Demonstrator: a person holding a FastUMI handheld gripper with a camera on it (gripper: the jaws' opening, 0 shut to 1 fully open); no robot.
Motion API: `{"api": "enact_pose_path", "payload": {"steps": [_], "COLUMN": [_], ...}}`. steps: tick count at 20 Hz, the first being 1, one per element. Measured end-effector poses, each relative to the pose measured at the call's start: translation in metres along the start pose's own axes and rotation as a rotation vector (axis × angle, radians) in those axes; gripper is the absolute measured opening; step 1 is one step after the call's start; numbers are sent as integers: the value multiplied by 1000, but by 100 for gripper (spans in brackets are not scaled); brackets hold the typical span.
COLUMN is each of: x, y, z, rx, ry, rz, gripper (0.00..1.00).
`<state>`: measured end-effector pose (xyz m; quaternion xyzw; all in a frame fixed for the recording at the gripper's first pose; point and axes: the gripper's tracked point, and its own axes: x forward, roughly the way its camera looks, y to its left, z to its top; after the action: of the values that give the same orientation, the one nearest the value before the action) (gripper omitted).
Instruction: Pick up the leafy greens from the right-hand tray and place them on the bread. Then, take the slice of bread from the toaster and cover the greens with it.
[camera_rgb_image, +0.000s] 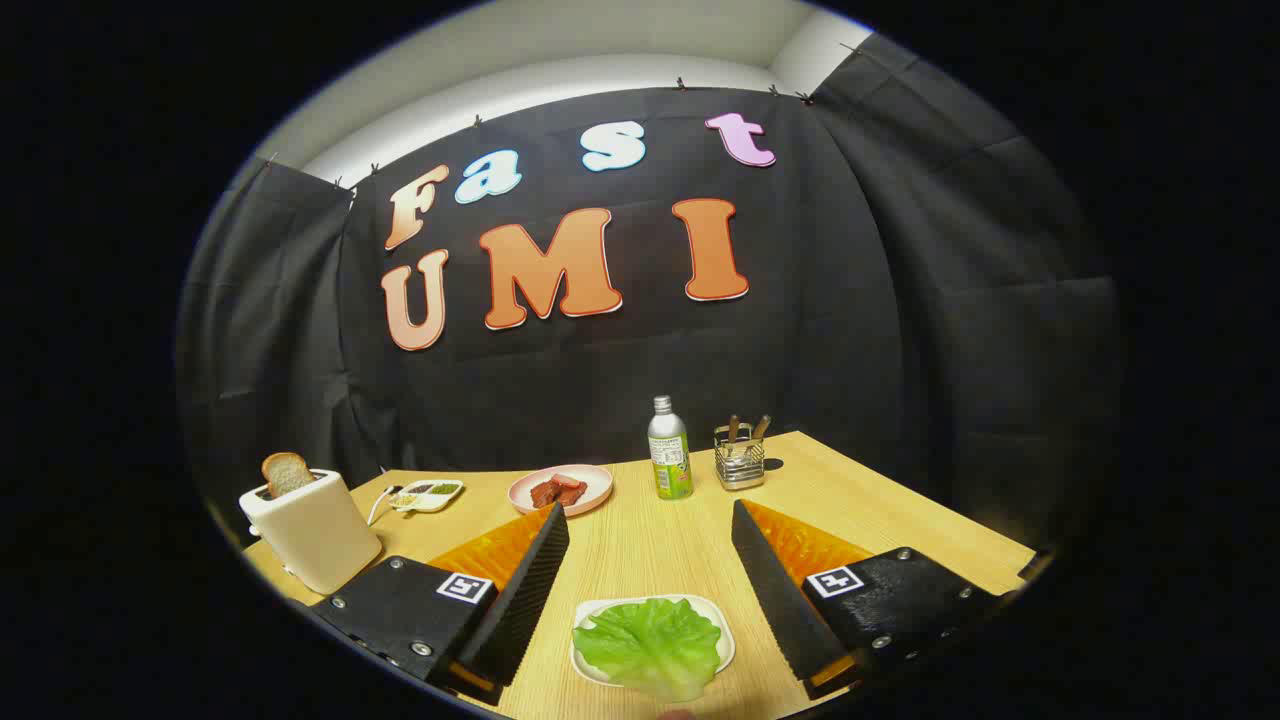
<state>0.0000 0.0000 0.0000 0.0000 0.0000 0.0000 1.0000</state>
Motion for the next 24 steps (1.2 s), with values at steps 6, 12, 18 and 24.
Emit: {"api": "enact_pose_path", "payload": {"steps": [6,12,18,24], "x": [5,8,14,20], "y": [5,14,18,24], "z": [0,-8,-31,-68], "rx": [-28,-57,-111,-154], "ry": [28,51,117,229], "rz": [16,24,17,36], "gripper": [98,98,98,99]}}
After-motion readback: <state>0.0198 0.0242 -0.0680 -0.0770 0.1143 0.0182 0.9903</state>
